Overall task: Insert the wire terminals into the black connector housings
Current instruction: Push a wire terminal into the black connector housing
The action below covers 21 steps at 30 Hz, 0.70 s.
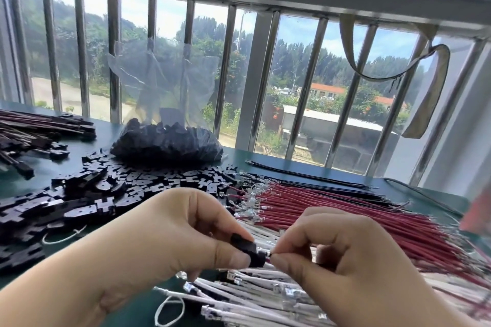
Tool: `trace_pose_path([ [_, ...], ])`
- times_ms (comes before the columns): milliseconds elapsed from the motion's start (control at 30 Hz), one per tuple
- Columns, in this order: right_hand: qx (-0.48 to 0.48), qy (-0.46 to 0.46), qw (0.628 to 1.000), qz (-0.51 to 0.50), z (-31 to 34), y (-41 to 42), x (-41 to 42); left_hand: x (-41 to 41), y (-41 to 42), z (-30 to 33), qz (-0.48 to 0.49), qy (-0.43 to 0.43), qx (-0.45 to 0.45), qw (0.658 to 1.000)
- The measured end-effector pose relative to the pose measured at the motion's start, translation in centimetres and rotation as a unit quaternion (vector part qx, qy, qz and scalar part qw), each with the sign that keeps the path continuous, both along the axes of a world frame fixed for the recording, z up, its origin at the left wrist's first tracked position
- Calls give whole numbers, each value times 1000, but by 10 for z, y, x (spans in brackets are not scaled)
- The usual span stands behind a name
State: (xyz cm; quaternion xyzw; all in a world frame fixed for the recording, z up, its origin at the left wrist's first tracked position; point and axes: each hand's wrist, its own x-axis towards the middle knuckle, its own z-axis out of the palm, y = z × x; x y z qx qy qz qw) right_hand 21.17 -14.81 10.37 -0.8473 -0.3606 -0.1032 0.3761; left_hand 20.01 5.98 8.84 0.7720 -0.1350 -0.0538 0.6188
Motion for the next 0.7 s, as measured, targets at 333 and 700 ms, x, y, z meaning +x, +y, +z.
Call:
trace_pose_path([
  [333, -2, 49, 999, 9, 11, -8, 6, -6, -13, 7, 60, -47, -42, 996],
  [700, -6, -42, 999, -16, -6, -8, 11, -6, -21, 4, 86, -32, -87, 992],
])
